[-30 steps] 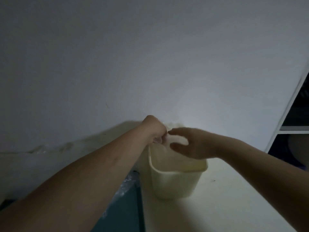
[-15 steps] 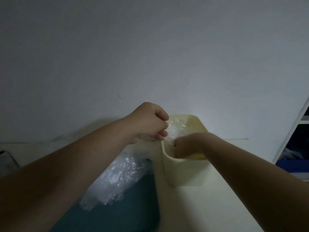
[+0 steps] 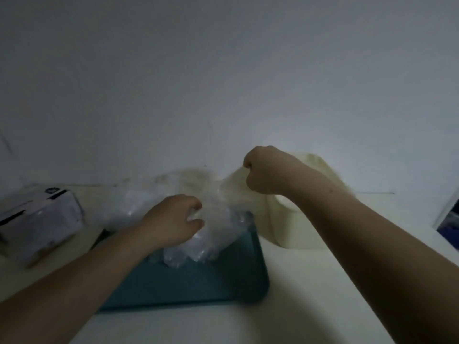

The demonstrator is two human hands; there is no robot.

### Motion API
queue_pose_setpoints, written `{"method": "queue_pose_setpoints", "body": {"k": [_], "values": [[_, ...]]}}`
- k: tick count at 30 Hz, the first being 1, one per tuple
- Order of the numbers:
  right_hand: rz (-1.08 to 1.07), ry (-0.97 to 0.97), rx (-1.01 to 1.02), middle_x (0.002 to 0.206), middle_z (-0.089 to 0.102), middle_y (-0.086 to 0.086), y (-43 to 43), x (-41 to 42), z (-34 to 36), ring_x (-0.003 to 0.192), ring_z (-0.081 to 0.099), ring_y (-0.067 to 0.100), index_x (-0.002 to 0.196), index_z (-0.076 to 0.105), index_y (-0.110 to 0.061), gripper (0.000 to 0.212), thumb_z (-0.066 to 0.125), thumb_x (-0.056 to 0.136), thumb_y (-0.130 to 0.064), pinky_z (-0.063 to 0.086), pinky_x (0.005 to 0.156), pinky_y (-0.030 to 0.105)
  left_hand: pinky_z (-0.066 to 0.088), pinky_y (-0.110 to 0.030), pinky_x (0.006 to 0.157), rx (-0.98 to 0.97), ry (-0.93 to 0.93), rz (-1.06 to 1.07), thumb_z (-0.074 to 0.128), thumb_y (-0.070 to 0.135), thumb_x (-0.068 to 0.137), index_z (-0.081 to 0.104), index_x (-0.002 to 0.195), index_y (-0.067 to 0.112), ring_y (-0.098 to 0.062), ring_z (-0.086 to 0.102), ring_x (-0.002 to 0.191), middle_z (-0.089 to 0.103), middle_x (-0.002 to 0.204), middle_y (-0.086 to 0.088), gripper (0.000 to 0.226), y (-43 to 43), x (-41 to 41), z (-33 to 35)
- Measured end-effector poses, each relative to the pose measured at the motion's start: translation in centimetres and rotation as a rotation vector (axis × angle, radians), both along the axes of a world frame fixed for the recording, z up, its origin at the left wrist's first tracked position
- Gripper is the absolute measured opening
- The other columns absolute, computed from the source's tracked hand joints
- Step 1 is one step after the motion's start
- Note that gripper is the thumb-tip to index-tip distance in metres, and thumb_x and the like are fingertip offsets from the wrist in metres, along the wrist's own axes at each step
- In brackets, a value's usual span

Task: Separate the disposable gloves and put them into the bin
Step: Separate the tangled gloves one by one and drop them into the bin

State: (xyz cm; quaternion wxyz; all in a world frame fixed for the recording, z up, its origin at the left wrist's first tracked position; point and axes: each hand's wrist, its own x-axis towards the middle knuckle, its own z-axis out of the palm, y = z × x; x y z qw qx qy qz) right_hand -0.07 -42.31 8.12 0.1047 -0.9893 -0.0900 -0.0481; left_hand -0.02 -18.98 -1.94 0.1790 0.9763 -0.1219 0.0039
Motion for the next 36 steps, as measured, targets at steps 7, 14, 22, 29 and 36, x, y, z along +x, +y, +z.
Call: {"method": "queue_pose_setpoints", "body": {"k": [7, 14, 22, 29, 36], "values": [[0.104, 0.189, 0.419, 0.138, 0.066, 0.009, 6.7, -0.9, -9.1, 0.123, 0.063, 0.023, 0.143, 0.060, -0.015, 0.048, 0.049, 0.097, -0.007, 0.050, 0.106, 0.032, 0.057, -0.037, 0.094, -0.128, -0.141, 0.057, 0.069, 0.027, 0.096, 0.076, 0.117, 0.026, -0.016, 0.068, 0.102, 0.072, 0.115, 0.005, 0.022, 2.1, 0.2, -3.5], [0.060, -0.010, 0.583, 0.141, 0.063, 0.000, 7.5, 2.1, -9.1, 0.122, 0.061, 0.014, 0.144, 0.059, -0.021, 0.047, 0.065, 0.097, -0.024, 0.044, 0.101, 0.023, 0.051, -0.021, 0.079, -0.541, -0.242, 0.187, 0.066, 0.036, 0.100, 0.075, 0.091, 0.025, -0.001, 0.064, 0.086, 0.070, 0.095, 0.013, 0.017, 3.0, 2.3, -2.3], [0.334, 0.063, 0.534, 0.146, 0.046, -0.032, 7.1, 1.9, -5.6, 0.135, 0.044, -0.007, 0.155, 0.038, -0.044, 0.106, 0.095, 0.066, -0.048, 0.037, 0.111, 0.018, 0.055, -0.025, 0.064, -0.975, -0.148, 0.191, 0.075, 0.039, 0.093, 0.076, 0.081, 0.015, -0.009, 0.065, 0.067, 0.071, 0.076, -0.005, 0.027, 2.3, 2.0, 3.0], [0.437, 0.122, 0.637, 0.147, 0.050, -0.031, 6.4, 1.1, -5.3, 0.135, 0.043, -0.016, 0.156, 0.035, -0.048, 0.124, 0.100, 0.051, -0.049, 0.036, 0.114, 0.018, 0.060, -0.046, 0.093, -1.333, 0.083, 0.299, 0.077, 0.050, 0.088, 0.079, 0.094, 0.017, -0.034, 0.074, 0.097, 0.080, 0.097, -0.006, 0.034, 3.3, 1.5, 4.2], [0.333, -0.136, 0.698, 0.126, 0.067, -0.029, 7.4, -0.1, -5.1, 0.117, 0.060, -0.014, 0.137, 0.063, -0.039, 0.060, 0.087, 0.082, -0.032, 0.047, 0.104, 0.013, 0.046, -0.029, 0.055, -1.730, 0.287, 0.308, 0.078, 0.036, 0.092, 0.067, 0.067, 0.016, -0.016, 0.054, 0.062, 0.063, 0.072, -0.005, 0.034, 3.9, 1.8, 4.0]]}}
